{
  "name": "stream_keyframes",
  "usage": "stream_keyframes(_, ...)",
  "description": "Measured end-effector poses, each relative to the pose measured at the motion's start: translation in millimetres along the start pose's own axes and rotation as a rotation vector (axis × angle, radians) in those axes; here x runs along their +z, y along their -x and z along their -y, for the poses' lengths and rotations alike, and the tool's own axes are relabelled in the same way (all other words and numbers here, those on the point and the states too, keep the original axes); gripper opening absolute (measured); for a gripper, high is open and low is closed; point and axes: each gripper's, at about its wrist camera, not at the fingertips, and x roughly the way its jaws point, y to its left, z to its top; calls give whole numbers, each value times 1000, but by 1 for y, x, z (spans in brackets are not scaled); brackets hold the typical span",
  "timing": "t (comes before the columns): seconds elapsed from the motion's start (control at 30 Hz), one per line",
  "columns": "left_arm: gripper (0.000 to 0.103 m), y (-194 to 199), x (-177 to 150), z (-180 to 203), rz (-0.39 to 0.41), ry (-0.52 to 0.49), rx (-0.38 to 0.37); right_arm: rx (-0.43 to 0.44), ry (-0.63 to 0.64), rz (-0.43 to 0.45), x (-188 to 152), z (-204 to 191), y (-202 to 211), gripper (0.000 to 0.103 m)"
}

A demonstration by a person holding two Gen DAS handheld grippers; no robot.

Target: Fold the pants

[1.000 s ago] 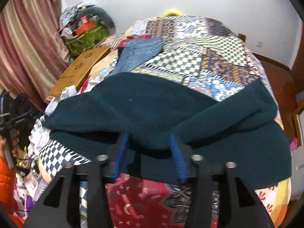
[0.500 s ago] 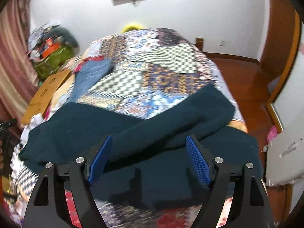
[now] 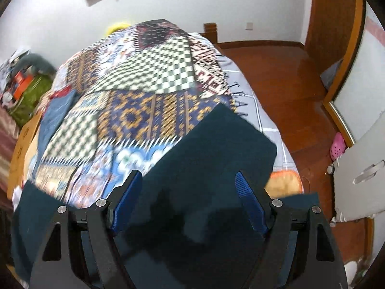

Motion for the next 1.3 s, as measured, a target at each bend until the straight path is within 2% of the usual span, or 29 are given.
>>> stream_keyframes(0.17,93,-28,3,13,-41,-38,6,-40,-32,-39,31,9,-41,76)
stream_keyframes(0.3,93,-49,3,19,-72,-54,21,-63,-61,-108,53,13,-86,75)
stream_keyframes(0.37,93,-53,1,21,-73,-58,23,-76,-80,-149,58,16,-106,69)
stream_keyframes(0.5,93,-57,-2,27,-84,-86,40,-56,-145,-208,56,25,-135,64)
stream_keyframes(0.6,93,-57,-3,33,-87,-108,41,-87,-134,-196,51,26,-137,47)
stream_keyframes(0.67,93,-55,-4,37,-89,-111,36,-94,-141,-191,48,32,-134,27)
stream_keyframes(0.7,93,-53,-5,39,-89,-110,28,-100,-139,-191,46,35,-133,22)
stream_keyframes(0.77,93,-51,-6,44,-95,-108,13,-80,-138,-190,43,45,-128,10)
stream_keyframes(0.83,93,-46,-9,51,-100,-118,0,-52,-157,-183,40,56,-118,9)
stream_keyframes(0.93,93,-40,-15,61,-114,-142,-10,-58,-149,-141,33,66,-92,8)
stream_keyframes(1.2,93,-25,-42,105,-164,-224,-57,-23,-176,50,27,103,32,8)
stream_keyframes(1.3,93,-22,-53,125,-183,-253,-74,19,-205,119,32,116,77,7)
